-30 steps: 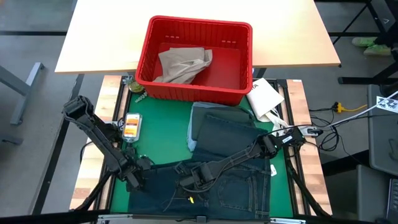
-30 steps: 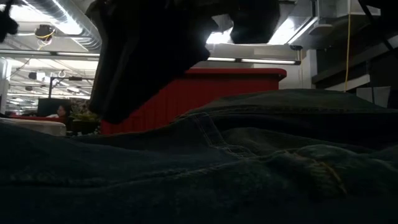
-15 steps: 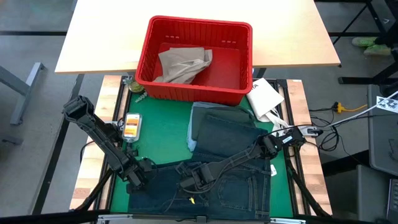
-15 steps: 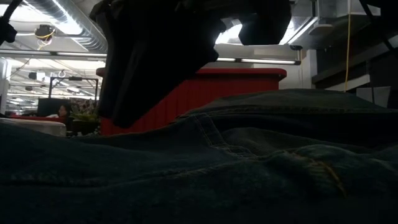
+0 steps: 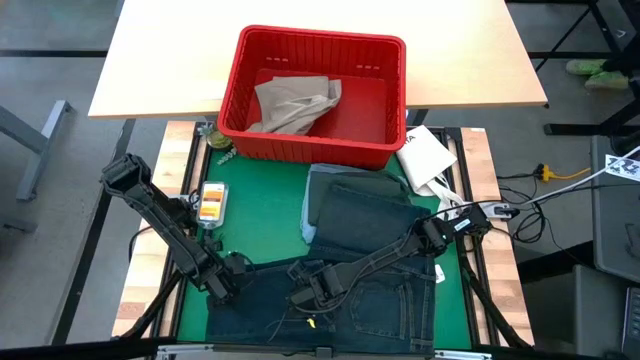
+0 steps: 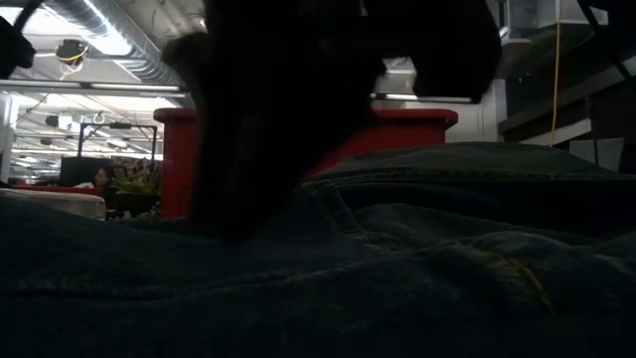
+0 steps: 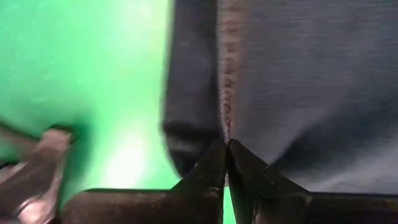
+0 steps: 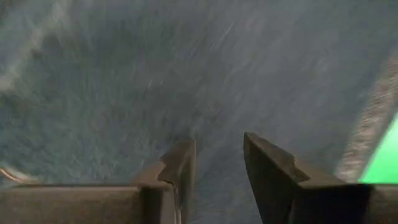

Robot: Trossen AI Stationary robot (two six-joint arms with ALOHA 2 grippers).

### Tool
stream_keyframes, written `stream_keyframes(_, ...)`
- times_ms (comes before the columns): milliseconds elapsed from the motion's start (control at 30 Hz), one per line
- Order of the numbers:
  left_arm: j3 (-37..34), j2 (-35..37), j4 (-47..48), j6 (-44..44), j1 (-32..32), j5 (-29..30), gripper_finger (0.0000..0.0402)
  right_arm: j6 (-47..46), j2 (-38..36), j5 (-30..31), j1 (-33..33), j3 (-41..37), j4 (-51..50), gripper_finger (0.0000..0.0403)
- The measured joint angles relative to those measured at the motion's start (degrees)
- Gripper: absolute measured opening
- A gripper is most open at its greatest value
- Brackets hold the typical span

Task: Fold Laundry from Bin
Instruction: Fold the dark blue pants

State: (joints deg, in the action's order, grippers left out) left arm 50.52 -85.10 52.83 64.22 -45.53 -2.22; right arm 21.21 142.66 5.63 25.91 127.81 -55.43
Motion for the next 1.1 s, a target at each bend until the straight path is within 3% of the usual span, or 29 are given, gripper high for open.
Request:
stream_keyframes(233,0.0,0.0,5.37,4.73,2.79,6.32,0.0002,-0.18,-0.39,0.16,0.0,-5.85,3.54,0.0137)
stream_keyframes(533,-0.97,0.0,5.69,5.93,8.37,18.07,0.0001,0.0,-0.39,-0.09,-0.04,-6.24,3.77,0.0137)
stream_keyframes(800,-5.67,0.0,3.77,5.73,9.55,5.4,0.0014,0.01,-0.28,-0.09,-0.04,-6.27,3.72,0.0137)
stream_keyframes(1100,-4.98,0.0,6.32,4.2,8.89,2.93,0.0083,0.11,0.36,1.22,-0.04,-2.03,0.61,0.0137)
